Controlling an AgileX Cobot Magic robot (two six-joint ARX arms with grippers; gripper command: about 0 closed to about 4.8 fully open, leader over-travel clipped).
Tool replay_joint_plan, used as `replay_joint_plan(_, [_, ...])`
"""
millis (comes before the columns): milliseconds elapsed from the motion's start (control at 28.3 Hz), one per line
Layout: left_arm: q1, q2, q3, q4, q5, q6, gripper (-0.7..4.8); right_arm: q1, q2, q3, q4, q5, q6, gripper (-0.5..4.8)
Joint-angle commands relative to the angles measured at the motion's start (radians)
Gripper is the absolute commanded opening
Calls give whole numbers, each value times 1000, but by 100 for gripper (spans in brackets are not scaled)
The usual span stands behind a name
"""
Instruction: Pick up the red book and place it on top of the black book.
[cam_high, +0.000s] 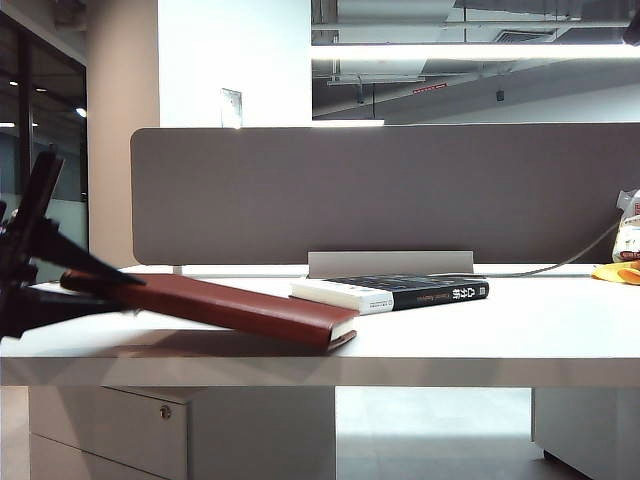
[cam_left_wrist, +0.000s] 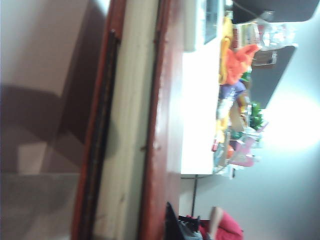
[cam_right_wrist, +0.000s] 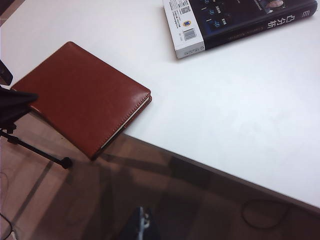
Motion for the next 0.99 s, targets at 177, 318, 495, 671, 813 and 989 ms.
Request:
replay_joint_plan(177, [-18, -4, 39, 153, 8, -101, -6, 0, 4, -21, 8, 1, -3, -6])
replay_joint_plan(318, [-33, -4, 85, 163, 8, -122, -6, 0, 19, -22, 14, 1, -3, -6])
replay_joint_plan(495, [-79, -4, 138, 162, -21, -142, -6, 0, 44, -22, 13, 2, -3, -6])
replay_joint_plan(671, [-122, -4, 190, 142, -79, -142, -6, 0, 56, -22, 11, 1, -3, -6])
replay_joint_plan(813, [-141, -2, 243, 106, -98, -142, -6, 0, 56, -22, 13, 2, -3, -6])
replay_joint_plan(989, [-161, -2, 316, 50, -129, -135, -6, 0, 63, -22, 27, 1, -3, -6])
